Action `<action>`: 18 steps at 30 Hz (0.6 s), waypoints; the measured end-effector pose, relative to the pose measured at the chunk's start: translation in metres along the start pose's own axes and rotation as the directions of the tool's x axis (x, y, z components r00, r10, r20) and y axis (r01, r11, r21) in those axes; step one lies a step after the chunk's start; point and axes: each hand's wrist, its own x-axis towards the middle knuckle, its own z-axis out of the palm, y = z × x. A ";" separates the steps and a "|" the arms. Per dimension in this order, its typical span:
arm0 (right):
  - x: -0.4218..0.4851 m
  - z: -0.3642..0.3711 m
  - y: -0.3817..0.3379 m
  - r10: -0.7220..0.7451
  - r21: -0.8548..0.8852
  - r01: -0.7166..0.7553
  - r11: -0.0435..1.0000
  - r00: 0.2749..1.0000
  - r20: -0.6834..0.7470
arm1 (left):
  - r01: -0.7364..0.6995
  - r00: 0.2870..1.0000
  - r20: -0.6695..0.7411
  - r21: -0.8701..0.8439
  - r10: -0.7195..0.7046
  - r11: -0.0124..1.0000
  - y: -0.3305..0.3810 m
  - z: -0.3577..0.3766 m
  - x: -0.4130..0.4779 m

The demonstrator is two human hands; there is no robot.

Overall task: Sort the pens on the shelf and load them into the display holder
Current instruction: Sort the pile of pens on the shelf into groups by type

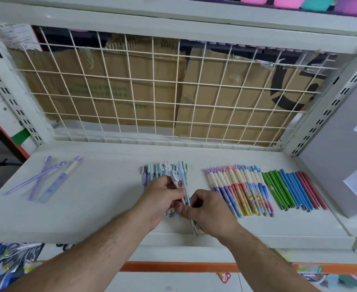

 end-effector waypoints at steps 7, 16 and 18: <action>0.023 0.037 -0.015 0.007 -0.063 -0.011 0.998 0.998 -0.067 | -0.014 0.990 -0.143 -0.057 0.006 0.998 0.007 -0.047 0.006; 0.046 0.066 -0.027 0.029 -0.271 -0.061 0.961 0.992 -0.120 | -0.045 0.940 -0.304 0.341 0.156 0.939 0.012 -0.085 0.028; 0.049 0.069 -0.031 0.046 -0.282 -0.079 0.956 0.991 -0.123 | -0.048 0.940 -0.299 0.362 0.165 0.931 0.014 -0.087 0.034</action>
